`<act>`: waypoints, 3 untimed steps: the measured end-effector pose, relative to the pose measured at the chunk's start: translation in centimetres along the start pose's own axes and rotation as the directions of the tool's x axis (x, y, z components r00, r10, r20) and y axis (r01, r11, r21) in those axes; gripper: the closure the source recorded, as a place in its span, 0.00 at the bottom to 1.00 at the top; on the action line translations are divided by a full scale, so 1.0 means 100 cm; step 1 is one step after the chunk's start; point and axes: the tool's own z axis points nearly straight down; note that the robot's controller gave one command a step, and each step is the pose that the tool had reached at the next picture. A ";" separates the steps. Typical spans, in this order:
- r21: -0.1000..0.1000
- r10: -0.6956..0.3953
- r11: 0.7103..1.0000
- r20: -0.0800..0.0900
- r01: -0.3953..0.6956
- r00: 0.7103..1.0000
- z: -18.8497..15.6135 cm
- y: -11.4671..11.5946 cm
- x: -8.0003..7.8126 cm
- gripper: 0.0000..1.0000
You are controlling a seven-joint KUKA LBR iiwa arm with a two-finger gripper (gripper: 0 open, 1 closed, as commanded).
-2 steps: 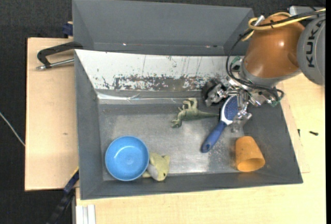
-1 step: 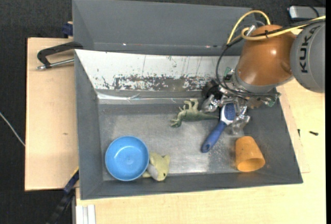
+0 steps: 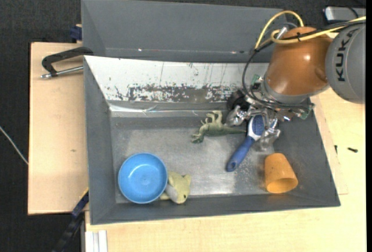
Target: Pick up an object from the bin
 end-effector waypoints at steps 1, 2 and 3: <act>0.000 0.001 1.000 -0.001 -0.001 1.000 -0.001 -0.001 0.000 1.00; -0.001 0.004 1.000 -0.001 -0.004 1.000 -0.008 -0.001 -0.001 1.00; 0.007 0.007 1.000 0.002 -0.007 1.000 -0.084 -0.003 -0.004 1.00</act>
Offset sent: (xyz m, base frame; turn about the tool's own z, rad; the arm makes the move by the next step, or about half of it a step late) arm 0.0000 0.0000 0.0000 0.0000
